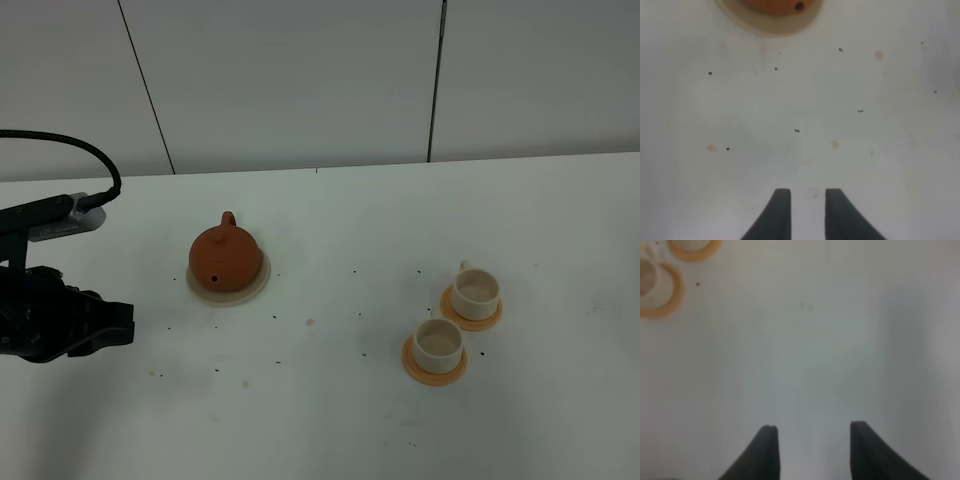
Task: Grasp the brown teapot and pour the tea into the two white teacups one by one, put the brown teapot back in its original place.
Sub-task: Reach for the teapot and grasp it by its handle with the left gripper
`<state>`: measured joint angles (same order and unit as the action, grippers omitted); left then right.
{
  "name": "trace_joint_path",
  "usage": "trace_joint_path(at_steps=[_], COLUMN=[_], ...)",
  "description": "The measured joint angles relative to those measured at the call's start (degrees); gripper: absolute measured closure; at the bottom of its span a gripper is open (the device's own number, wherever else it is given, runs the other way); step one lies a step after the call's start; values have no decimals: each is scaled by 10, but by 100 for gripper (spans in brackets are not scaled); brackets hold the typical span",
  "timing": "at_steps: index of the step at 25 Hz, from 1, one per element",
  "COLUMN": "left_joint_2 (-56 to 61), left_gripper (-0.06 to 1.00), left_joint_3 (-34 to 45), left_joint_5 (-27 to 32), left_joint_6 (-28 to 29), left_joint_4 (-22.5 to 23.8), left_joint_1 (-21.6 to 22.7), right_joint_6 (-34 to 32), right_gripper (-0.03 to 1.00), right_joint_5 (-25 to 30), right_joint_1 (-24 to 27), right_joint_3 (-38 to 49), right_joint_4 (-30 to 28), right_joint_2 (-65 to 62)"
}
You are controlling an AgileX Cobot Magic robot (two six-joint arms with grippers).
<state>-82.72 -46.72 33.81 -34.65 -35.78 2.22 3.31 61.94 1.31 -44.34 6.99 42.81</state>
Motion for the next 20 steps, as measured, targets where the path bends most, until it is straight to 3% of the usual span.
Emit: trace_joint_path(at_steps=[7,14,20], left_joint_2=[0,0,0], left_gripper=[70,70,70], left_joint_3=[0,0,0], left_joint_5=[-2,-6,-6], left_joint_6=[1,2,2], left_joint_4=[0,1,1], left_joint_1=[0,0,0], right_joint_6=[29,83,91], right_gripper=[64,64,64], right_joint_5=[27,45,11], right_joint_1=[0,0,0], right_joint_3=[98,144,160], right_joint_4=[2,44,71], right_joint_2=[-181,-306,-345])
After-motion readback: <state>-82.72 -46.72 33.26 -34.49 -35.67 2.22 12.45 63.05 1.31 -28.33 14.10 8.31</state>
